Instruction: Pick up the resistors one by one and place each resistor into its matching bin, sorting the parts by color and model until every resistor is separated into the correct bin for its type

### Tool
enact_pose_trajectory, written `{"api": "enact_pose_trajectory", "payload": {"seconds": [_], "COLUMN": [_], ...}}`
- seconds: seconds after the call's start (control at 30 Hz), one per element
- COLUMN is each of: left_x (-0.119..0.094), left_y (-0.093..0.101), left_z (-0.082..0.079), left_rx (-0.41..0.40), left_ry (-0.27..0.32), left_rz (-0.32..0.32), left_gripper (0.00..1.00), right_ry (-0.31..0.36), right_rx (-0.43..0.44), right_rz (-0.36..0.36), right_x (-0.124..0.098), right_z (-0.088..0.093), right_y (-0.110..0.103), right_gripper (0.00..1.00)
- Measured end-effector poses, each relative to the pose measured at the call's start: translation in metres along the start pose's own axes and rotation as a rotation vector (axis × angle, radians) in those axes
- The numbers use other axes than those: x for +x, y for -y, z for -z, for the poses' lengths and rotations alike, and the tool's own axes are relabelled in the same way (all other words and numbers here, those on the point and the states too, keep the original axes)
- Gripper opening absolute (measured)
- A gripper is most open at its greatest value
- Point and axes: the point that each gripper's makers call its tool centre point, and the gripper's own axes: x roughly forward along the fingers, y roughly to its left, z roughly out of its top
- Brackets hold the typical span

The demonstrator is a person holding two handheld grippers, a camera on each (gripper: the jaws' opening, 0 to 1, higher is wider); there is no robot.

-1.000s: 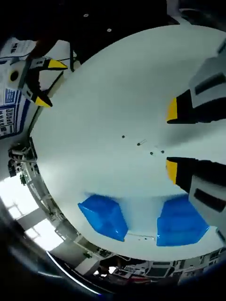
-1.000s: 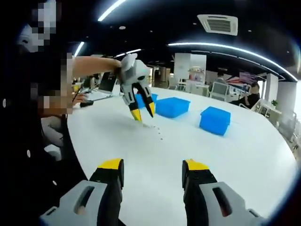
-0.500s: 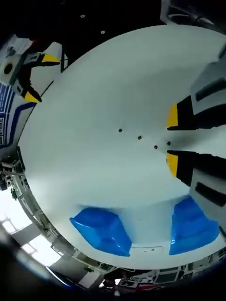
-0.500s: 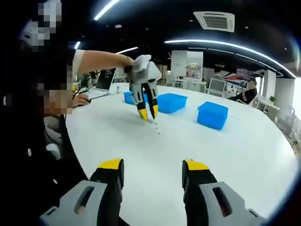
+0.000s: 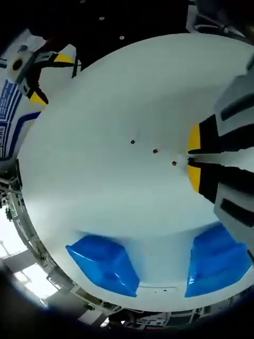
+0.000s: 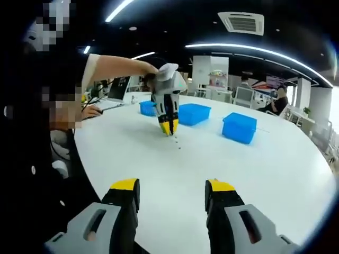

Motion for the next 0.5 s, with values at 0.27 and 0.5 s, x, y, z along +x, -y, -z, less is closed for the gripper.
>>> {"api": "enact_pose_trajectory", "payload": {"seconds": [0.27, 0.5], "left_x": [0.0013, -0.0015], "left_y": [0.0024, 0.0071], "left_z": [-0.0002, 0.0025], "left_rx": [-0.089, -0.120], "left_ry": [0.024, 0.092], "left_rz": [0.078, 0.042], "left_gripper": [0.06, 0.05], "right_ry": [-0.002, 0.002], "right_rx": [0.005, 0.005], "right_rz": [0.007, 0.003], "right_x": [-0.0044, -0.0041], "right_z": [0.0028, 0.0026], "right_y": [0.0019, 0.0013], "right_gripper": [0.51, 0.51]}}
